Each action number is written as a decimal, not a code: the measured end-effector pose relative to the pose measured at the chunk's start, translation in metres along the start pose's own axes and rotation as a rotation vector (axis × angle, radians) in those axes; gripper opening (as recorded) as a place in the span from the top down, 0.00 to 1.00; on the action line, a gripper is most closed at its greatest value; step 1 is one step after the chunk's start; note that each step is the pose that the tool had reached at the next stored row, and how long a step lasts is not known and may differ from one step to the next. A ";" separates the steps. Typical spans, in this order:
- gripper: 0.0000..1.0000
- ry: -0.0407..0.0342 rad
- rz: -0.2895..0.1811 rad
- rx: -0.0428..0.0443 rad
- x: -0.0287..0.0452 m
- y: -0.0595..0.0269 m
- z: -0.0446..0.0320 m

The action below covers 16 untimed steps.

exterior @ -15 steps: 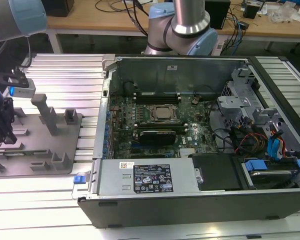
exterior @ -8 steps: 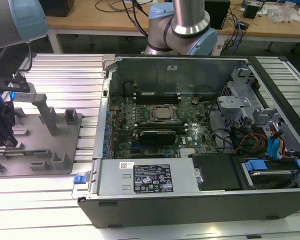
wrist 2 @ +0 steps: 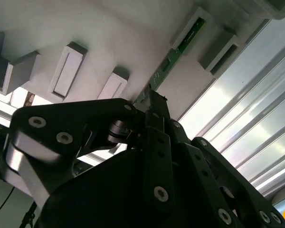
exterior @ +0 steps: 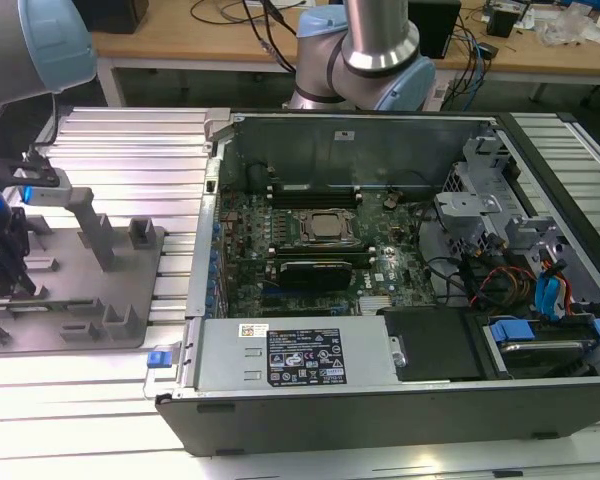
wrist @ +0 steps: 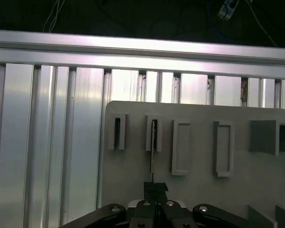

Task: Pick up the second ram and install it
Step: 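Pick up the second ram and move it above second insertion slot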

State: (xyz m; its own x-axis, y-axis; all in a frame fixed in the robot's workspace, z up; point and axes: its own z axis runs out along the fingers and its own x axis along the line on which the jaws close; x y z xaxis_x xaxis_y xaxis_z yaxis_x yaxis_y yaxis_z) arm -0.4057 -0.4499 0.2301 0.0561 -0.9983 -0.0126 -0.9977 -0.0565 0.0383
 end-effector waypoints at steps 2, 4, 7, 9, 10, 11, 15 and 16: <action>0.92 0.0002 0.000 -0.0003 0.0000 0.0000 0.0008; 0.92 0.0000 0.000 0.0000 0.0000 0.0000 0.0010; 0.73 0.0000 0.000 0.0000 0.0000 0.0000 0.0010; 0.66 -0.0001 0.000 0.0002 0.0001 0.0000 0.0016; 0.66 -0.0002 0.000 0.0003 0.0001 -0.0001 0.0029; 0.66 0.0000 0.000 0.0000 0.0001 0.0001 0.0056; 0.66 0.0001 0.000 0.0000 0.0001 0.0029 0.0208; 0.66 0.0002 0.000 -0.0002 0.0002 0.0029 0.0220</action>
State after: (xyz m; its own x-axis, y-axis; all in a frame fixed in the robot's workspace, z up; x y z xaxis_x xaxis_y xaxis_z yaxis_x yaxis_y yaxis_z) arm -0.4095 -0.4500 0.2082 0.0564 -0.9983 -0.0125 -0.9976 -0.0569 0.0385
